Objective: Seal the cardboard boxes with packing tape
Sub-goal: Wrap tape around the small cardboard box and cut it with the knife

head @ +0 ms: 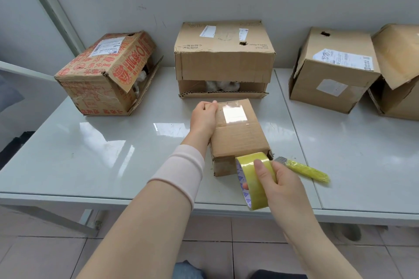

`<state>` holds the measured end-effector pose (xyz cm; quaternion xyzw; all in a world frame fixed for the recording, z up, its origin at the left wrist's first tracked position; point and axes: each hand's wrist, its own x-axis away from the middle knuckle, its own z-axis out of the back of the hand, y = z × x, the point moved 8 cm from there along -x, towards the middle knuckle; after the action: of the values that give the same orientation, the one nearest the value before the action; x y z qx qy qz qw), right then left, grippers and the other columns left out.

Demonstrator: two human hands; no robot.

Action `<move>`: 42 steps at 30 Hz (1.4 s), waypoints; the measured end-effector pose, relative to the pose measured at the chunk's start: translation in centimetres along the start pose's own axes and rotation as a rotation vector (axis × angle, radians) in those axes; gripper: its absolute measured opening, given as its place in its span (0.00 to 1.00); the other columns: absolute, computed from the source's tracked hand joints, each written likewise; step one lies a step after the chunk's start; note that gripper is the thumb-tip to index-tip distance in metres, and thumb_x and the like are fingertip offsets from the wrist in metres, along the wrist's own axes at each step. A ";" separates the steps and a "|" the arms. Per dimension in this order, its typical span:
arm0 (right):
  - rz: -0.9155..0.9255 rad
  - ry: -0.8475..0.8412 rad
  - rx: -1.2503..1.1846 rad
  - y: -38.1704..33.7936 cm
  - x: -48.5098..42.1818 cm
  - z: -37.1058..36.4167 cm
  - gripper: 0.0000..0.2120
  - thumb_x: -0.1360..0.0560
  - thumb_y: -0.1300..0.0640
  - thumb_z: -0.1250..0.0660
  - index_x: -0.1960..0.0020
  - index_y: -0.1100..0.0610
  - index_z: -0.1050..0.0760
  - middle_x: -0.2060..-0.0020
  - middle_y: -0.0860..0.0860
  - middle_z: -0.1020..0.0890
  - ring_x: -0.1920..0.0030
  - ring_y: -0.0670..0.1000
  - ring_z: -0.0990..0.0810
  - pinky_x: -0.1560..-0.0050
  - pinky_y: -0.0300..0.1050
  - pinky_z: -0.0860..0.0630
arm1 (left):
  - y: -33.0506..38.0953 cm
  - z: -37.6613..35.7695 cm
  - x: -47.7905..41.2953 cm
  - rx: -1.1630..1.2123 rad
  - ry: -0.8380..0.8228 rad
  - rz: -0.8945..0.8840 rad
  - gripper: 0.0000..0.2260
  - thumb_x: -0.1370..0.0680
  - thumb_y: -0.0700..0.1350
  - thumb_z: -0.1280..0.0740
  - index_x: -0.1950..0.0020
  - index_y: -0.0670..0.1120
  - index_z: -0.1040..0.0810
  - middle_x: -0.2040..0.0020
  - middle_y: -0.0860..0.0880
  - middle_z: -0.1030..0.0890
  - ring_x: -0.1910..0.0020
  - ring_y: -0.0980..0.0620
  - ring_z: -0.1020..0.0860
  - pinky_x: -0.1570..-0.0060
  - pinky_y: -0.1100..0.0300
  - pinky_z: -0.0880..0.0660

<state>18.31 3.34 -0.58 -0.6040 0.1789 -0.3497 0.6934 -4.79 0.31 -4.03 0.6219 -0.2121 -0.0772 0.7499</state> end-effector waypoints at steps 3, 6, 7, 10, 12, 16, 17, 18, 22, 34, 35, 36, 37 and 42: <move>0.001 0.002 0.017 0.4 -0.3 -0.1 0.13 0.23 0.47 0.42 0.55 0.55 0.25 0.61 0.53 0.17 0.68 0.40 0.19 0.67 0.36 0.23 | 0.0 -0.1 -0.1 -0.012 0.000 -0.001 0.11 0.20 0.52 0.40 0.60 0.49 0.30 0.59 0.50 0.25 0.57 0.49 0.28 0.54 0.55 0.31; 0.007 0.010 0.026 0.5 -0.2 -0.3 0.12 0.23 0.46 0.42 0.55 0.53 0.26 0.60 0.52 0.18 0.66 0.41 0.18 0.65 0.38 0.22 | 0.5 -0.5 0.9 -0.001 -0.045 0.004 0.11 0.19 0.54 0.42 0.51 0.48 0.28 0.52 0.50 0.24 0.51 0.49 0.27 0.50 0.54 0.29; 0.006 0.009 0.031 0.5 -0.1 -0.3 0.12 0.23 0.46 0.42 0.55 0.52 0.26 0.60 0.52 0.18 0.66 0.41 0.18 0.65 0.38 0.22 | 0.7 -0.5 1.6 0.037 -0.078 -0.019 0.14 0.19 0.56 0.44 0.41 0.48 0.29 0.42 0.49 0.25 0.44 0.49 0.27 0.42 0.54 0.30; -0.012 -0.004 -0.001 0.6 0.0 -0.2 0.12 0.23 0.46 0.42 0.53 0.53 0.25 0.60 0.52 0.17 0.65 0.43 0.18 0.64 0.40 0.21 | 1.3 0.4 4.9 -0.065 -0.246 -0.389 0.32 0.25 0.69 0.49 0.24 0.57 0.45 0.22 0.54 0.50 0.23 0.55 0.51 0.28 0.61 0.52; -0.027 -0.021 -0.022 0.4 -0.1 -0.2 0.13 0.23 0.46 0.41 0.52 0.54 0.24 0.65 0.51 0.16 0.65 0.46 0.18 0.62 0.47 0.21 | 0.8 0.5 8.2 -0.410 -0.426 -0.756 0.35 0.29 0.73 0.46 0.26 0.60 0.44 0.23 0.58 0.56 0.24 0.57 0.60 0.30 0.69 0.59; 0.029 -0.054 -0.037 -2.1 -0.8 -0.5 0.15 0.23 0.46 0.41 0.57 0.56 0.24 0.70 0.49 0.16 0.64 0.50 0.18 0.55 0.52 0.22 | 0.5 1.4 9.6 -0.727 -0.398 -1.050 0.22 0.22 0.60 0.43 0.29 0.55 0.38 0.25 0.51 0.42 0.24 0.50 0.49 0.27 0.64 0.51; 0.052 -0.053 -0.050 -3.4 -1.0 -0.3 0.16 0.24 0.44 0.41 0.58 0.56 0.24 0.69 0.50 0.16 0.63 0.52 0.18 0.54 0.52 0.22 | 1.5 1.5 9.7 -0.695 -0.363 -1.067 0.21 0.21 0.59 0.44 0.30 0.52 0.36 0.26 0.48 0.38 0.26 0.49 0.45 0.27 0.62 0.48; 0.067 -0.056 -0.057 -4.8 -1.3 -0.1 0.19 0.26 0.42 0.40 0.60 0.56 0.23 0.68 0.52 0.16 0.62 0.54 0.18 0.54 0.52 0.22 | 2.6 1.6 9.8 -0.643 -0.334 -1.080 0.21 0.20 0.58 0.46 0.31 0.49 0.33 0.29 0.47 0.34 0.28 0.49 0.41 0.28 0.61 0.45; 0.088 -0.212 -0.124 -11.5 -3.0 0.5 0.26 0.27 0.41 0.40 0.72 0.57 0.18 0.68 0.51 0.15 0.62 0.53 0.18 0.56 0.49 0.20 | 6.7 2.2 8.8 -0.439 -0.240 -0.856 0.17 0.20 0.55 0.46 0.41 0.47 0.25 0.47 0.58 0.25 0.43 0.54 0.30 0.42 0.61 0.34; 0.332 -0.247 -0.122 -12.3 -8.8 -2.6 0.13 0.21 0.50 0.42 0.50 0.59 0.26 0.66 0.48 0.17 0.63 0.44 0.18 0.59 0.33 0.22 | 4.3 1.6 3.1 0.095 -0.152 -0.143 0.11 0.22 0.53 0.39 0.58 0.47 0.27 0.55 0.45 0.25 0.55 0.49 0.29 0.53 0.54 0.34; 0.349 -0.225 -0.113 -12.0 -8.9 -2.7 0.12 0.21 0.50 0.41 0.49 0.58 0.26 0.66 0.47 0.17 0.62 0.43 0.18 0.60 0.31 0.24 | 4.3 1.7 2.8 0.072 -0.149 -0.148 0.11 0.22 0.53 0.39 0.58 0.48 0.27 0.55 0.45 0.26 0.56 0.49 0.30 0.53 0.54 0.35; 0.363 -0.194 -0.116 -11.9 -8.9 -2.6 0.11 0.22 0.50 0.41 0.50 0.57 0.26 0.67 0.48 0.17 0.62 0.44 0.18 0.60 0.31 0.24 | 4.4 1.7 2.6 0.048 -0.145 -0.150 0.10 0.22 0.52 0.40 0.59 0.48 0.28 0.55 0.45 0.26 0.56 0.49 0.30 0.53 0.54 0.35; 0.375 -0.165 -0.120 -12.0 -8.9 -2.6 0.10 0.22 0.49 0.40 0.51 0.55 0.25 0.66 0.49 0.16 0.62 0.45 0.18 0.59 0.33 0.23 | 4.4 1.7 2.4 0.026 -0.142 -0.147 0.11 0.20 0.51 0.41 0.59 0.48 0.29 0.55 0.45 0.26 0.56 0.49 0.30 0.54 0.54 0.35; 0.394 -0.080 -0.140 -12.5 -6.5 -2.2 0.13 0.25 0.46 0.37 0.54 0.55 0.24 0.64 0.54 0.16 0.65 0.49 0.19 0.62 0.45 0.20 | 4.5 1.7 2.1 -0.051 -0.122 -0.150 0.11 0.18 0.47 0.45 0.58 0.46 0.31 0.56 0.46 0.28 0.56 0.50 0.32 0.57 0.56 0.35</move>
<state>8.96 6.01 9.83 -0.6175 0.2895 -0.1699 0.7114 -4.28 -1.02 1.03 0.6110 -0.2080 -0.1762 0.7432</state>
